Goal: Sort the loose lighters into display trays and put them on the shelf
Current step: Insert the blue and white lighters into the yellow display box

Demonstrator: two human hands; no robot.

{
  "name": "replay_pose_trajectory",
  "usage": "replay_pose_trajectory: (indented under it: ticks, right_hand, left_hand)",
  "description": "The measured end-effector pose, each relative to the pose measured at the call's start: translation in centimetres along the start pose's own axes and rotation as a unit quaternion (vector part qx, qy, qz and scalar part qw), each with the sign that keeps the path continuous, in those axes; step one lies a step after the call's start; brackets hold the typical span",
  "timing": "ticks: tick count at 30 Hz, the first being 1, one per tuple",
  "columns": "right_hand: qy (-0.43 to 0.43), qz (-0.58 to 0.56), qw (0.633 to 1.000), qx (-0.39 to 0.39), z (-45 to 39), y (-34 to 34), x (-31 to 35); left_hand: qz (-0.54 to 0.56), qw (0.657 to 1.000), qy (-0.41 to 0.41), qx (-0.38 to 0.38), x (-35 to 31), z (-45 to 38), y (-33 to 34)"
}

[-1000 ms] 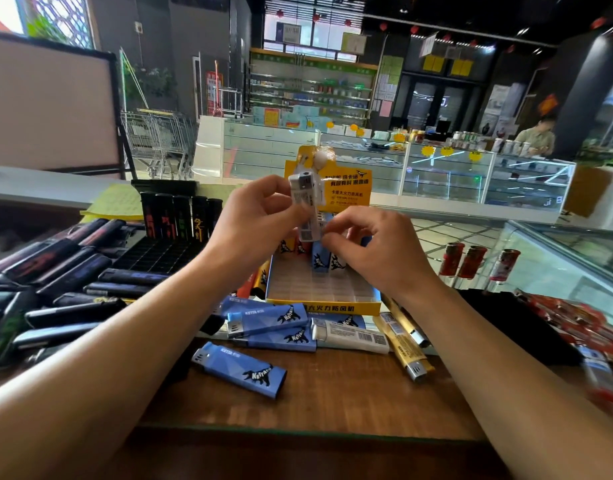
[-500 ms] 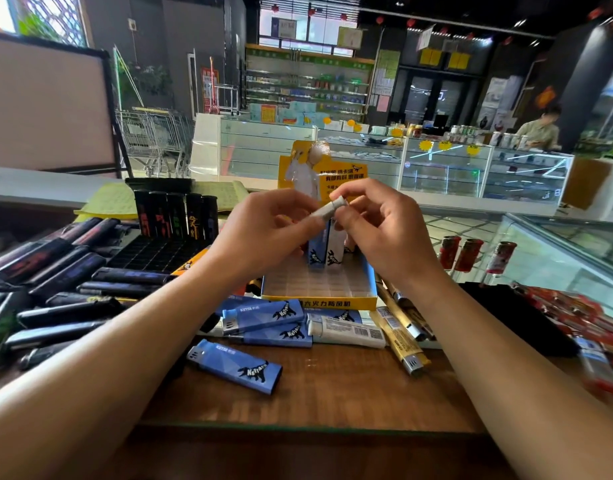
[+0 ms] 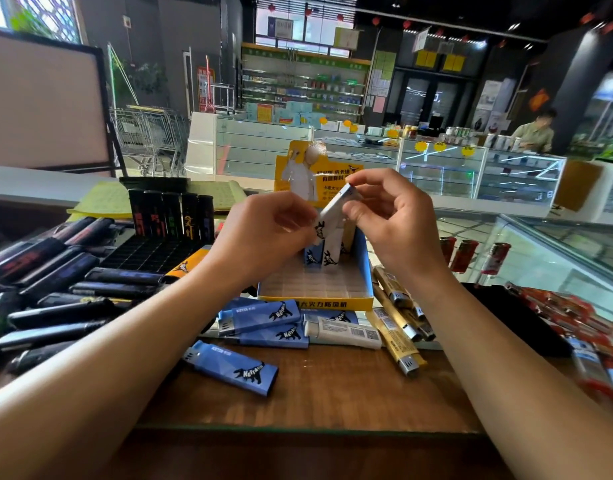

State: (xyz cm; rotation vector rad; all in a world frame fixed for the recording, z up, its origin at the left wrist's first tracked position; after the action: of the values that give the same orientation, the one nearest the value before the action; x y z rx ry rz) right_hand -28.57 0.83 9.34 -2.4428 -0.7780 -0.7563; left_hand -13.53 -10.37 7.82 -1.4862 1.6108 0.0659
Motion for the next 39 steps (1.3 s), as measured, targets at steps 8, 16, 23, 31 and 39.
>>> replay_pose_trajectory:
  ticks: [8,16,23,31,39]
  right_hand:
    - [0.001,0.133,0.988,0.084,-0.1,-0.5,-0.6]
    - [-0.082,0.242,0.962,0.093,0.1,0.4,-2.1]
    - [-0.098,0.259,0.959,0.067,0.1,0.4,-2.6]
    - [-0.084,0.335,0.935,0.087,0.1,0.6,-3.0]
    - [-0.073,0.368,0.919,0.124,1.2,0.2,0.2]
  left_hand:
    - [-0.118,0.991,0.032,-0.046,-1.3,0.7,-0.8]
    - [-0.228,0.968,0.098,0.019,-1.2,0.8,-0.6]
    - [-0.246,0.962,0.116,0.028,-1.1,1.0,-0.4]
    - [-0.287,0.946,0.148,0.029,-0.6,0.9,-0.1]
    - [-0.293,0.947,0.133,0.01,-1.4,0.9,-0.7]
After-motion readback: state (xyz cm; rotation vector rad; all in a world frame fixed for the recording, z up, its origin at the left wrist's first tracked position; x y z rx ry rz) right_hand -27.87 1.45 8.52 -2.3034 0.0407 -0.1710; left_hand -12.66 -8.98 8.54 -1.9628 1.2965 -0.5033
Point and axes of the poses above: each hand's wrist, its own z-axis away from the middle knuckle, its own y-axis out of the palm, x = y × z, the point moved 1 cm from there along -z, towards the middle knuckle, and after that the axes turned 4 degrees about -z, right-handed, at the moved point
